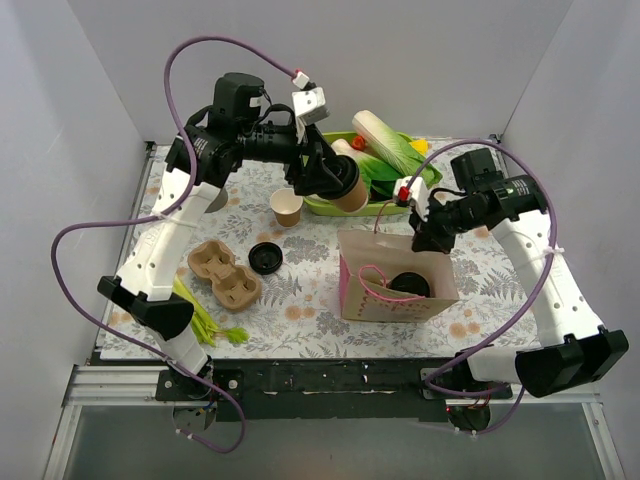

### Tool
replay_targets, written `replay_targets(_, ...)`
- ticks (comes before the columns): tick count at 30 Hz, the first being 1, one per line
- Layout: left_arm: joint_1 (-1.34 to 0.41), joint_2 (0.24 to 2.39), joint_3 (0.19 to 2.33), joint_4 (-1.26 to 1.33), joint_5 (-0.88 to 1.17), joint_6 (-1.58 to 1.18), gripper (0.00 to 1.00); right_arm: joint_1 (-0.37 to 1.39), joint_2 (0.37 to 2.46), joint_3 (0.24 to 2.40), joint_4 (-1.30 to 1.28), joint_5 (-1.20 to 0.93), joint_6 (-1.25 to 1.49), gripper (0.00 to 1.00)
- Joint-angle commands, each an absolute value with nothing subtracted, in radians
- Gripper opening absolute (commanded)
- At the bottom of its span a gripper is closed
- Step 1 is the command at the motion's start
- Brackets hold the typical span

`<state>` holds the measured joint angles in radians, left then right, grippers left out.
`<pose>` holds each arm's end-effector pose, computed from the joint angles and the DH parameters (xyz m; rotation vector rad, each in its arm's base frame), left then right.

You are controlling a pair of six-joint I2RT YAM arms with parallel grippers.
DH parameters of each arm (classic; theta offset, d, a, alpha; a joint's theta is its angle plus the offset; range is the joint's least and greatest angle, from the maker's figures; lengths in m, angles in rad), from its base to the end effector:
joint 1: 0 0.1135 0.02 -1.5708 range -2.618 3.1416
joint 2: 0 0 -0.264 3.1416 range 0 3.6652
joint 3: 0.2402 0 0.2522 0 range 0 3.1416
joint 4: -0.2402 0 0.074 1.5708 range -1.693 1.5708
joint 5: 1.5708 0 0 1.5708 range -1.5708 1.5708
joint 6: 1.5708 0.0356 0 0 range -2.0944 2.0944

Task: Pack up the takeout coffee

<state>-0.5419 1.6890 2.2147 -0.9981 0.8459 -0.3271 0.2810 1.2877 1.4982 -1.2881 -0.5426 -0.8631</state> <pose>0.2603 -0.1878 0.5061 0.7930 2.0074 -1.3857 0.2089 0.0794 0.3848 -1.4887 1.9913 0.4817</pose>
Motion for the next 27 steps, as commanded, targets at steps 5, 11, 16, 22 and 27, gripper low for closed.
replay_targets(5, -0.604, 1.623, 2.244, -1.101, 0.858, -0.288, 0.0, 0.39, 1.315, 1.582, -1.292, -0.554, -0.743, 0.01)
replay_targets(11, -0.684, 1.586, 2.154, -1.143, 0.801, -0.244, 0.0, 0.411, 1.307, 1.592, -1.264, -0.508, -0.712, 0.01)
replay_targets(16, -0.727, 1.65, 2.235, -1.248, 0.782, -0.149, 0.0, 0.425, 1.27, 1.574, -1.24, -0.471, -0.69, 0.01)
replay_targets(22, -0.807, 1.655, 2.162, -1.264, 0.738, -0.054, 0.0, 0.434, 1.218, 1.537, -1.181, -0.456, -0.666, 0.01)
replay_targets(27, -0.856, 1.62, 2.062, -1.177, 0.661, 0.033, 0.0, 0.451, 1.14, 1.47, -1.085, -0.431, -0.635, 0.01)
